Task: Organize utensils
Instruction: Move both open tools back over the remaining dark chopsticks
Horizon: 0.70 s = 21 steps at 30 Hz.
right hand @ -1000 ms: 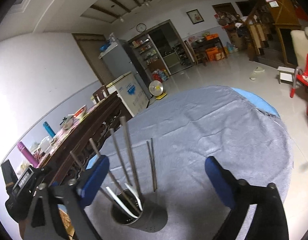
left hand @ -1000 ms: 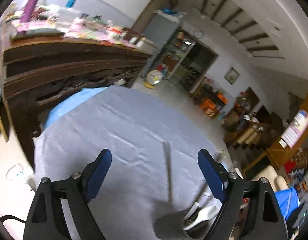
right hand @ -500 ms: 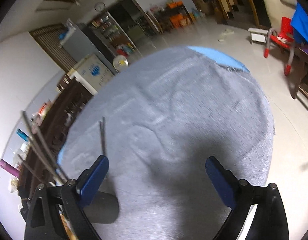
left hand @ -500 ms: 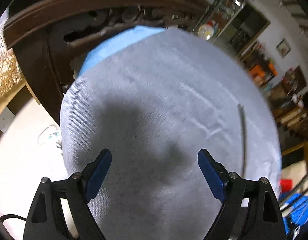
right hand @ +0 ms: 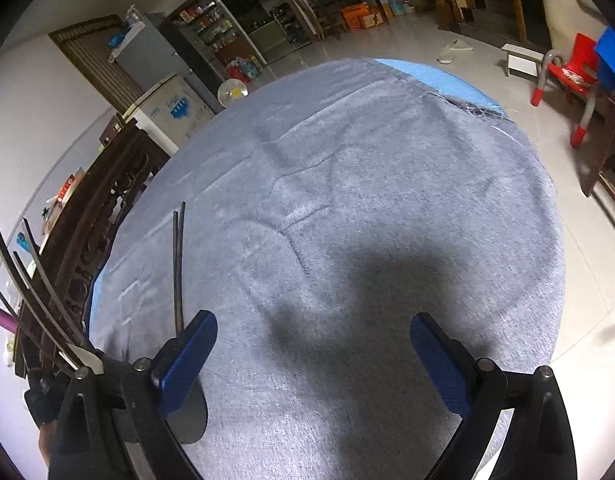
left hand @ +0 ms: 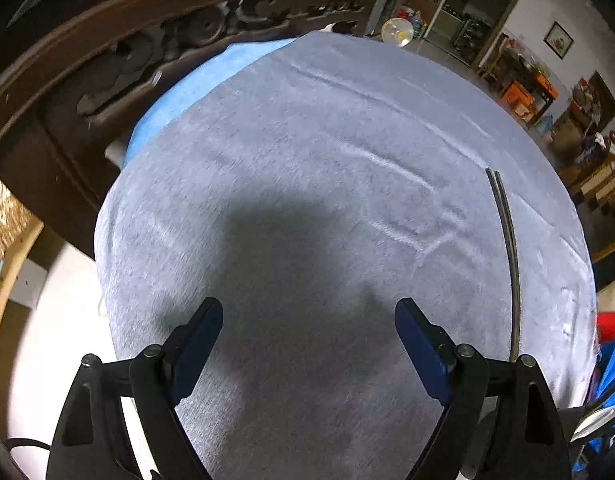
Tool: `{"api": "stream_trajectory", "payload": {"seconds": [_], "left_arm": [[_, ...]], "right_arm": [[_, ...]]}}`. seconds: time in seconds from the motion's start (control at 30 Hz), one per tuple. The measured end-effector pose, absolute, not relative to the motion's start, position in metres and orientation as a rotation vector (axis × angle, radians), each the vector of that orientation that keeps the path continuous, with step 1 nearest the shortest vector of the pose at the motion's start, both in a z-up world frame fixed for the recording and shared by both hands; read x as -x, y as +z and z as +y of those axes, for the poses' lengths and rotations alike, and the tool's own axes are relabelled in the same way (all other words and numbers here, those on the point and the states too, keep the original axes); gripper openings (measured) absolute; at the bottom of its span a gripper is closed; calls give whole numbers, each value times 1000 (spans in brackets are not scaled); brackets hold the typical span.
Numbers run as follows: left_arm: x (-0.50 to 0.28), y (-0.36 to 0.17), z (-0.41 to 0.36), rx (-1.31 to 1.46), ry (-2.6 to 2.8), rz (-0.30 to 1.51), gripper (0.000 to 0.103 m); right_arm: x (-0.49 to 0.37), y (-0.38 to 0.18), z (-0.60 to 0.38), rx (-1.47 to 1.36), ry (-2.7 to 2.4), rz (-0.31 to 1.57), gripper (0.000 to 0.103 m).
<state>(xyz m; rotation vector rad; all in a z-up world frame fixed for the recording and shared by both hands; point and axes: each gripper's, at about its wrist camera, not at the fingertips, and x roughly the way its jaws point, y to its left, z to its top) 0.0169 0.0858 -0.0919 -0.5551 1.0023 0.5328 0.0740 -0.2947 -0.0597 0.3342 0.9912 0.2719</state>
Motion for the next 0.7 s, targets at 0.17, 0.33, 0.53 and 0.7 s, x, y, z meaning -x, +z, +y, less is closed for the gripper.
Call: {"api": "stream_trajectory", "payload": {"seconds": [0.17,0.33,0.53,0.7], "left_arm": [[-24,-88,81,503,527,999,88],[-31,-92,78,494,520,1011,88],[-37,-97,76,483,516,1022,88],[-42,-105,80,483,526,1022,88]], "right_arm": [[-82,-60,-290,-308,278,1005,99],[-90,-60,-287,-280,281,1018,99],[-110,-62,-278,-213,294,1056,99],[-143,-62,-259,-101,370,1102,99]]}}
